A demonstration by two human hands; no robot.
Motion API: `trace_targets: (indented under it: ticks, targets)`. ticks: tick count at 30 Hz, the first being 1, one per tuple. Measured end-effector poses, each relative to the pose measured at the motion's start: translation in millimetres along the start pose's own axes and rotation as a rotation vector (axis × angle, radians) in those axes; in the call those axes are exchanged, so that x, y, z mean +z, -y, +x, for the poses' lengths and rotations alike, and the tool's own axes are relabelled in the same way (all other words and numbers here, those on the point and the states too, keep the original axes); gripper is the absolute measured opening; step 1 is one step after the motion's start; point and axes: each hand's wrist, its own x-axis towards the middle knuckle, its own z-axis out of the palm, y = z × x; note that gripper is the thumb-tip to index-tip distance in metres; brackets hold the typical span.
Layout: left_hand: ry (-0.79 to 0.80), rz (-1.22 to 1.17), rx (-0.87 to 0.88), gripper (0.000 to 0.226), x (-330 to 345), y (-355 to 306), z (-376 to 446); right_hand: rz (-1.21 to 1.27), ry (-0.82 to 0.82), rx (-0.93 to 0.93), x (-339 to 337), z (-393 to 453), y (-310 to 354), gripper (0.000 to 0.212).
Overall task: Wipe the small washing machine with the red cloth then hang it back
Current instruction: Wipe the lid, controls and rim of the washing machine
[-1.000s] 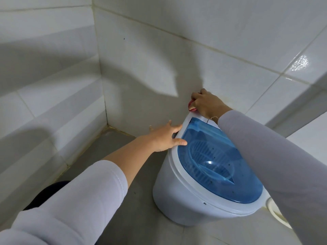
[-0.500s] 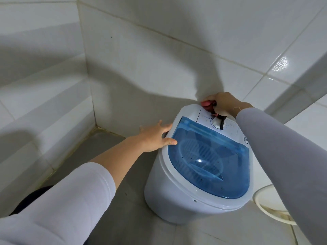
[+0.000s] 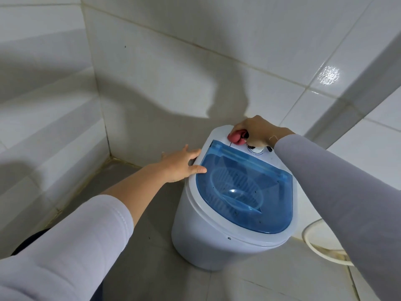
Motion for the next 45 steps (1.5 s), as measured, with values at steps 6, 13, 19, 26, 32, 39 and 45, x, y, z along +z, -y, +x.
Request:
trace_targets:
  ticks: [6, 13, 19, 26, 32, 39, 45]
  targets:
    - [-0.002, 0.023, -0.007, 0.068, -1, -3, -2, -0.166, 0.077, -0.161, 1, -13, 0, 0.046]
    - [0.012, 0.055, -0.029, 0.066, -5, -7, -3, 0.005, -0.127, -0.057, -18, -18, -13, 0.046]
    - [-0.02, 0.138, -0.002, 0.066, -19, -19, 19, 0.106, -0.268, 0.077, -41, -22, -43, 0.05]
    - [0.028, 0.292, 0.034, 0.066, -20, -43, 51, 0.07, -0.196, -0.012, -17, -4, -41, 0.038]
    - [0.044, 0.389, 0.022, 0.062, -18, -44, 55, 0.014, -0.104, -0.082, 3, 15, -46, 0.031]
    - [0.056, 0.398, 0.011, 0.063, -19, -44, 53, 0.042, -0.176, -0.015, 12, 7, -67, 0.038]
    - [0.062, 0.384, 0.029, 0.062, -20, -46, 50, 0.098, -0.185, 0.1, 12, -14, -78, 0.036]
